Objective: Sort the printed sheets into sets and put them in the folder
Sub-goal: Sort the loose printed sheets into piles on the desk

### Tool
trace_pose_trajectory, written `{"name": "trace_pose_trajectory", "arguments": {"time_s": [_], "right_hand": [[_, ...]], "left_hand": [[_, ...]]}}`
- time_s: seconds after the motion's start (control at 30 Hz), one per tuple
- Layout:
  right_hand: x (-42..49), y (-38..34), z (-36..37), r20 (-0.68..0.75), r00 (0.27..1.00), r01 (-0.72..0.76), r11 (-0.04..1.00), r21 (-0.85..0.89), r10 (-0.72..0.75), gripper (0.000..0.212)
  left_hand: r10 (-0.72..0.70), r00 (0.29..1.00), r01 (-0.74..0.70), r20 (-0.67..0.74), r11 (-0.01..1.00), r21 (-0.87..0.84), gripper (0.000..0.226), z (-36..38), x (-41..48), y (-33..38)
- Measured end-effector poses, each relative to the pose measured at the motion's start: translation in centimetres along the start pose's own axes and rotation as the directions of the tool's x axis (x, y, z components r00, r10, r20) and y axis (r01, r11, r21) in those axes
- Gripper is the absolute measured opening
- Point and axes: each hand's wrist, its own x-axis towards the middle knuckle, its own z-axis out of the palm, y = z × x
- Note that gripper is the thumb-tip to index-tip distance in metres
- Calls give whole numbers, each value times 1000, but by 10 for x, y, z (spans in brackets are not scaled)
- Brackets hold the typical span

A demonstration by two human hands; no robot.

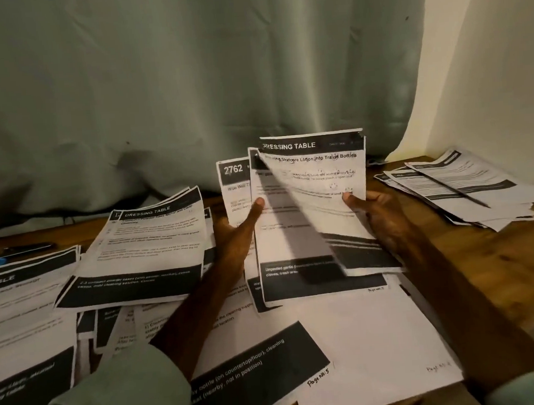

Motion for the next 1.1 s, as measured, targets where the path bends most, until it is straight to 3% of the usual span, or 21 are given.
{"name": "trace_pose_trajectory", "arguments": {"time_s": [0.17,0.37,0.5,0.77,0.87,1.0,1.1], "right_hand": [[1,-2,-18,-62,997,-34,977,209,48,35],[-6,-7,-30,-193,980,76,833,548,38,37],[-6,-7,-34,-321,944,90,883,462,72,39],[0,-5,-15,-111,993,73,901,427,-28,39],[6,-4,-8,-125,992,54,895,444,2,41],[4,-2,-11,-47,991,-85,867,490,124,35],[6,2,-11,-100,994,-5,937,348,43,34]], "left_hand": [[-11,1000,10,18,999,41,26,-4,10,-4],[-16,1000,16,0,998,65,17,-13,18,-4],[-10,1000,10,18,999,31,11,-15,21,-5],[-15,1000,15,17,999,44,18,-12,27,-8],[-17,1000,16,26,999,45,20,-9,28,-8],[-57,997,55,46,997,46,23,-6,24,-5],[-100,991,103,89,994,-31,34,-5,22,-4]]}}
